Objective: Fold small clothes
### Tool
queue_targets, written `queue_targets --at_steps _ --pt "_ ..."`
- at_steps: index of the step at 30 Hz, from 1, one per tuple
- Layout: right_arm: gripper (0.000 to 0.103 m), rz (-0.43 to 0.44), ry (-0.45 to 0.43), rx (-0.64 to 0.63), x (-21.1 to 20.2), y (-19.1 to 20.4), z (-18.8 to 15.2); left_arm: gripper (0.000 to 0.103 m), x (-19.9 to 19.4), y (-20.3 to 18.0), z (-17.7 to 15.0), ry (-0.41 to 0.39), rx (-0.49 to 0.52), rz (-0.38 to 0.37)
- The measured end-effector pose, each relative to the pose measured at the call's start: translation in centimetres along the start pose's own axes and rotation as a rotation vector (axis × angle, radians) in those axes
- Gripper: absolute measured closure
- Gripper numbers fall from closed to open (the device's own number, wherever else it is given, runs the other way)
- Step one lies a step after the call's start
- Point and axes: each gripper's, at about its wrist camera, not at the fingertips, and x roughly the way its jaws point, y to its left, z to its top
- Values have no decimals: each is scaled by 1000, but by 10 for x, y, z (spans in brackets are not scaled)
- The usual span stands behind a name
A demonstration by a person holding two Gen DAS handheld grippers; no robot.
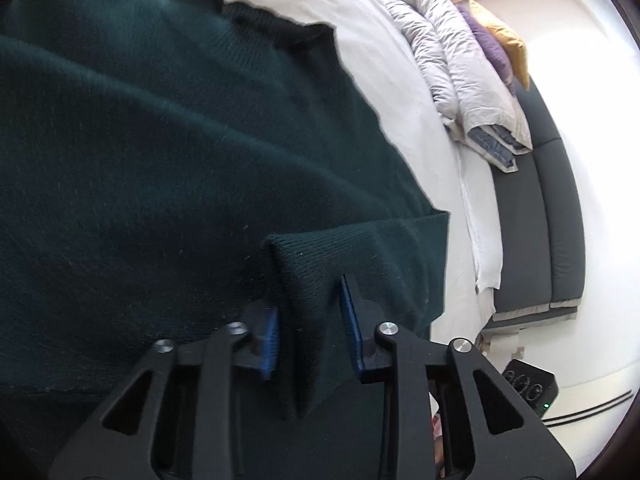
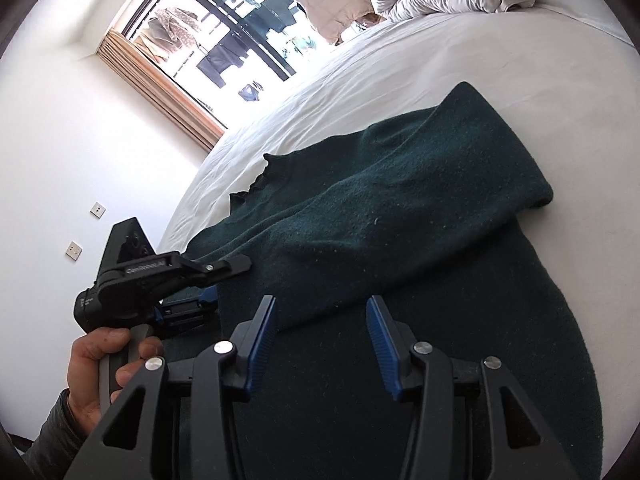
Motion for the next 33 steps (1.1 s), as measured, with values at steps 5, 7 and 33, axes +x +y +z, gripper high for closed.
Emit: queue_targets --at_steps 5,7,33 --pt "53 -5 -13 -5 -2 -1 0 94 -4 -2 -4 -47 9 -19" --pt "53 -11 -20 -8 -6 -2 1 95 -16 -6 -1 -80 27 -31" --pt "51 103 -57 372 17 -64 31 95 -126 103 44 -151 -59 77"
